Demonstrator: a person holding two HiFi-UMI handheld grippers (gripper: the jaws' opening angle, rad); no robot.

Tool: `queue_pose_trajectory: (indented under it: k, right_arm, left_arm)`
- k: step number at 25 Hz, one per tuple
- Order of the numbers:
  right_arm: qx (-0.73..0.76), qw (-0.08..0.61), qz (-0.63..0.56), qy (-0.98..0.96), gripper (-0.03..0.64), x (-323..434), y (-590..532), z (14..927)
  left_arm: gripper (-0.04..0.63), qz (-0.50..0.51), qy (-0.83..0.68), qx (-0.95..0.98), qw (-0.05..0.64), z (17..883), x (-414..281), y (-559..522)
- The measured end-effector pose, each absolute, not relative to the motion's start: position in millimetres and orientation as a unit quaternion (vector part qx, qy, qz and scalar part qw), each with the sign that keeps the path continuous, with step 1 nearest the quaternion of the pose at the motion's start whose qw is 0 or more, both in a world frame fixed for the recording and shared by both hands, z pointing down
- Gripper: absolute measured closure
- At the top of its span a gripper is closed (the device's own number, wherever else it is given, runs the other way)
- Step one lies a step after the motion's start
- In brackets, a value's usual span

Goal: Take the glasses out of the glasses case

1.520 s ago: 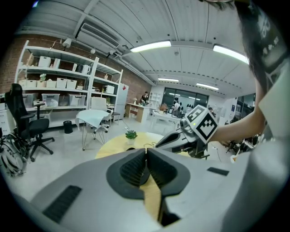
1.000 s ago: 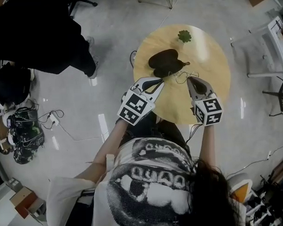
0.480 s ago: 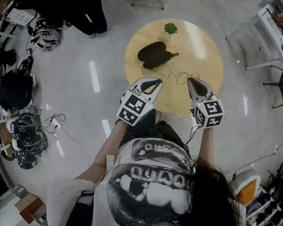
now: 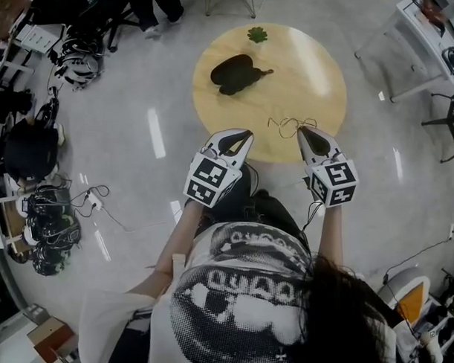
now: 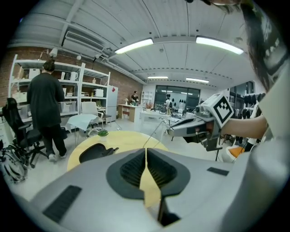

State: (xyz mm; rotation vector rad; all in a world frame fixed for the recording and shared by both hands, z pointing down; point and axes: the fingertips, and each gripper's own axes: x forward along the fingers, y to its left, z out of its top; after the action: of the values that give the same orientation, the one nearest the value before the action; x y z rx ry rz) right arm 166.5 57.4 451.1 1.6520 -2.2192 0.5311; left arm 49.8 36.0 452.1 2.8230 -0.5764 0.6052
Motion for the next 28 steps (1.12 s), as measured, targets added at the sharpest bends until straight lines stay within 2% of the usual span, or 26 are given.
queue_pose_trajectory:
  k: [14, 28]
  right_arm:
    - [0.576, 0.159, 0.186, -0.78, 0.603, 142, 149, 457]
    - [0.593, 0.155, 0.182, -0.769, 0.603, 147, 180, 456]
  left_arm:
    - [0.577, 0.198, -0.219, 0.949, 0.107, 449, 20, 120]
    - [0.577, 0.203, -0.202, 0.954, 0.091, 441, 29, 146]
